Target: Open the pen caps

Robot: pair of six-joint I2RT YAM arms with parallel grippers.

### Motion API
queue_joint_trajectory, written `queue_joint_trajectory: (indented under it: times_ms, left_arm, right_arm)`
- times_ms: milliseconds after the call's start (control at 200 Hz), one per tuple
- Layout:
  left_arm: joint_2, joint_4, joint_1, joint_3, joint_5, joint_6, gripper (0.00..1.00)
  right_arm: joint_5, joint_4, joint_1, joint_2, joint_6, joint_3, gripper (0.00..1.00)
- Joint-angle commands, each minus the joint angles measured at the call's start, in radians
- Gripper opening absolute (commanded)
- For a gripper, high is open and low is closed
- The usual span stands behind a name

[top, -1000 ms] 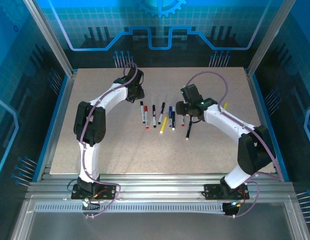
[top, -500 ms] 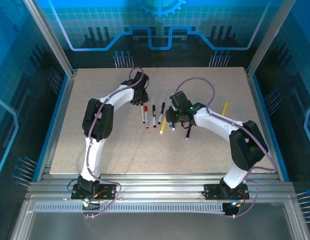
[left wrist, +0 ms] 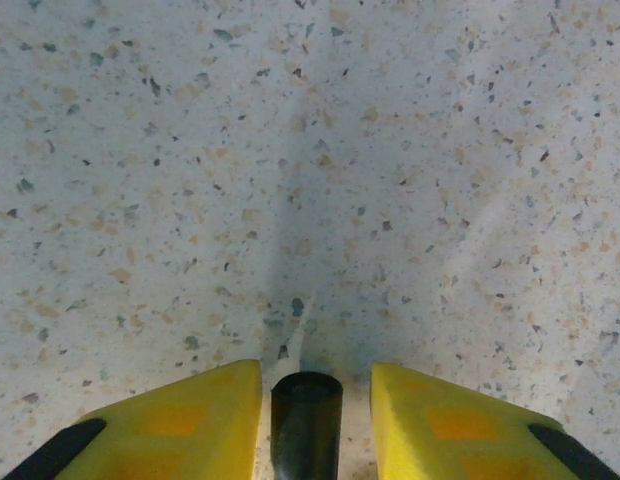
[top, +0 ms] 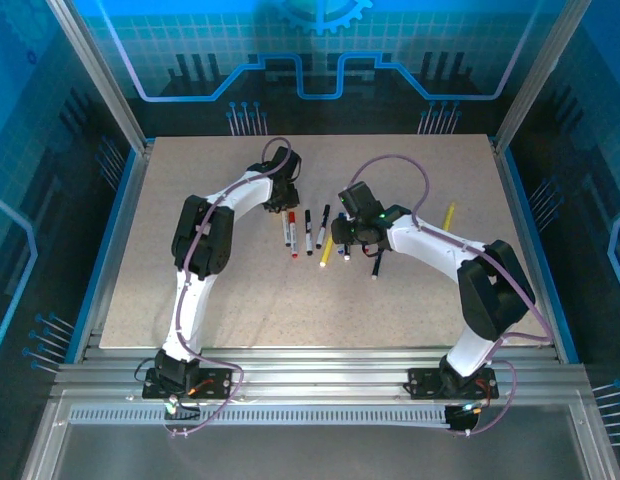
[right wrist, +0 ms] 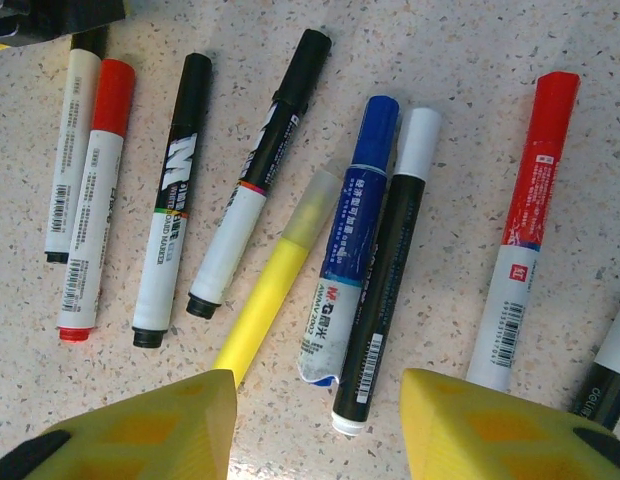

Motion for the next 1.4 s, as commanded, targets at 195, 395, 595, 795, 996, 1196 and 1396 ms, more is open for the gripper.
queue_joint_trajectory:
  times_ms: [195,395,595,795,996,1196,1396]
  left_arm:
    - [0.025,-0.035,-0.009,0.030,0.013,0.003,0.28]
    - [0.045,-0.063,-0.009,0.052,0.026,0.024,0.23]
    - [0.045,-0.080,-0.008,0.050,0.026,0.046,0.19]
    - [0.031,-0.090,0.003,0.042,0.020,0.053,0.11]
    - [0.005,-0.091,0.010,0.030,0.033,0.067,0.08]
    - [-0.024,-0.099,0.011,0.025,0.053,0.081,0.04]
    - [-0.062,-0.093,0.019,0.003,0.076,0.087,0.00]
  right_arm:
    - [-0.027,0.020,0.013,0.030,0.010,0.023,0.46]
    - [-0.037,0.017,0.013,0.046,0.008,0.032,0.46]
    - [-0.060,0.030,0.014,0.066,0.018,0.032,0.46]
    - [-0.110,0.049,0.014,0.095,0.030,0.047,0.46]
    - [-0.145,0.055,0.013,0.114,0.032,0.075,0.45]
    - [-0.197,0.072,0.014,0.146,0.049,0.101,0.44]
    - [-0.273,0.116,0.009,0.176,0.071,0.108,0.41]
